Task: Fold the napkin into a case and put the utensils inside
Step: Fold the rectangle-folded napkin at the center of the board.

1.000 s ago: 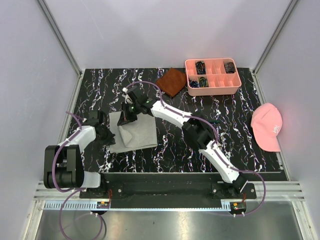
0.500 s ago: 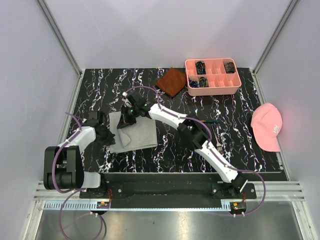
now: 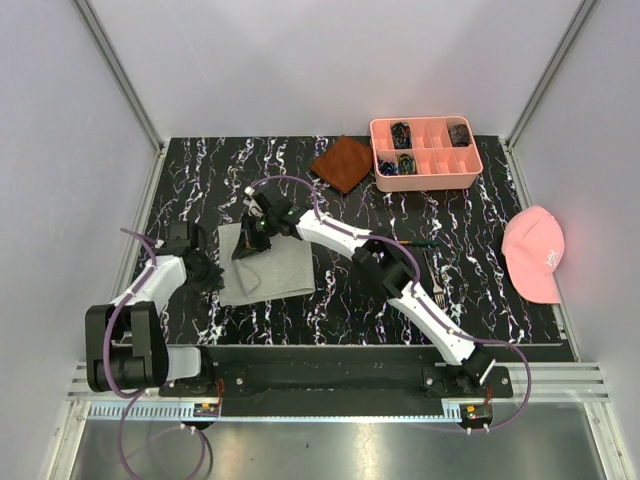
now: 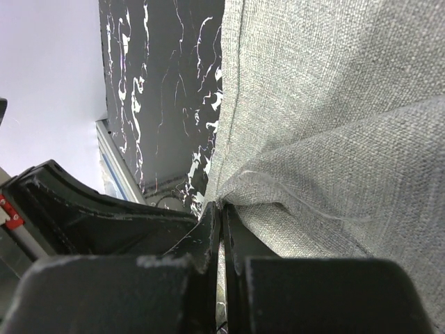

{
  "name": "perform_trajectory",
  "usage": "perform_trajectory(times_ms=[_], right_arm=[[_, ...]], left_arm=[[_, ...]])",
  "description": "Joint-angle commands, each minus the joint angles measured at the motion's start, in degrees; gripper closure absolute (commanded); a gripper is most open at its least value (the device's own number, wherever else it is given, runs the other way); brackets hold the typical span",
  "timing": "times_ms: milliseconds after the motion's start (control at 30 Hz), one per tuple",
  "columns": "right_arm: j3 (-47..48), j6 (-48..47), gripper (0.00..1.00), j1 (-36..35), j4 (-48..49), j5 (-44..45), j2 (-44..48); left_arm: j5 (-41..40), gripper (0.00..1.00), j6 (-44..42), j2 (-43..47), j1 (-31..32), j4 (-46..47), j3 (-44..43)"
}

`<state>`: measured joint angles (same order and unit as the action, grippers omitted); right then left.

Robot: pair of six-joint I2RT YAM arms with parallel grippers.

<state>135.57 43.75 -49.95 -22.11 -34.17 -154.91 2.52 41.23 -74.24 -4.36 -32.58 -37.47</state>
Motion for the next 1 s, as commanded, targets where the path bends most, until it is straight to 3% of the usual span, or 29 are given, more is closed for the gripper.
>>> perform_trajectory(times_ms=[0, 233, 967], right_arm=[[1.37, 0.46, 1.00, -0.85, 1.98, -1.69, 0.75], [3.21, 3.44, 1.00, -0.85, 3.21, -3.27, -1.09], [5.41, 12.15, 0.97, -0.93, 11.56, -6.17, -5.40]], left_arm=[[-0.86, 1.00, 0.25, -0.99, -1.18, 0.41, -2.25], [0.20, 1.00, 0.34, -5.65, -1.35, 2.25, -1.12], [0.11, 1.00, 0.34, -2.32, -1.44, 2.78, 1.26]])
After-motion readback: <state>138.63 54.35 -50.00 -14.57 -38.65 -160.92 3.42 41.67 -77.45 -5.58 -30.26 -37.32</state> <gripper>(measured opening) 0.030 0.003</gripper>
